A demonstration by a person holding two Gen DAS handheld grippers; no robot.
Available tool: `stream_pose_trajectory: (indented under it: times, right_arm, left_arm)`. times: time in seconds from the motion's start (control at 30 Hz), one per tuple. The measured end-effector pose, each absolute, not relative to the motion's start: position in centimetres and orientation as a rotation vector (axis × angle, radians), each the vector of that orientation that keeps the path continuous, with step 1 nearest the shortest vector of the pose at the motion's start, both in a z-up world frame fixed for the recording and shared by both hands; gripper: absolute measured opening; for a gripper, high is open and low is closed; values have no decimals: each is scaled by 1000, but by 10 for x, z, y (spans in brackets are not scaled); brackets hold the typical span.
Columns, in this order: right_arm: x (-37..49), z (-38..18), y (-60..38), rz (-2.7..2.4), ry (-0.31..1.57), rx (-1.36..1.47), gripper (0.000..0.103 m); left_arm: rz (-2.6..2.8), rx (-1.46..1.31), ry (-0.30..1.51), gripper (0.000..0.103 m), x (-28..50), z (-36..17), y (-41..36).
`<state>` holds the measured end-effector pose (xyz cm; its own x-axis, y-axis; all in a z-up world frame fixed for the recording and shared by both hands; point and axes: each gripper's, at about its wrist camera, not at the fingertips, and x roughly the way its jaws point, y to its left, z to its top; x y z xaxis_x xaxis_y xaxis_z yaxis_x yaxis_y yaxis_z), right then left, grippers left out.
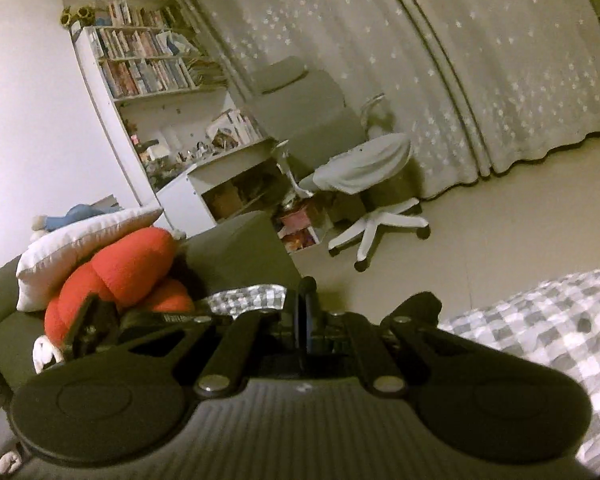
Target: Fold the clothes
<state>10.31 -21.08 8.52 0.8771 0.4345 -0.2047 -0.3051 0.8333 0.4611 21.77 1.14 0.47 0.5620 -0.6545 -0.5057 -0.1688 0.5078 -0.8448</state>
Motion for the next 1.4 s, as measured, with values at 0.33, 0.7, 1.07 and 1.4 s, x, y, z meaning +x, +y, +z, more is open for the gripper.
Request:
stream_pose_trajectory:
  times: [0.33, 0.7, 1.07, 1.4]
  right_arm:
    - [105, 84, -210, 372, 293, 466, 4]
    - [100, 87, -204, 375, 271, 420, 4]
    - [110, 71, -182, 498, 408, 364, 4]
    - [110, 76, -183, 512, 408, 359, 4]
  left_arm:
    - [-326, -1170, 983, 45, 211, -7, -1]
    - [-248, -979, 833, 3, 214, 25, 9]
    - [-170, -777, 755, 0, 220, 44, 31]
    - [-141, -756, 746, 0, 220, 41, 41]
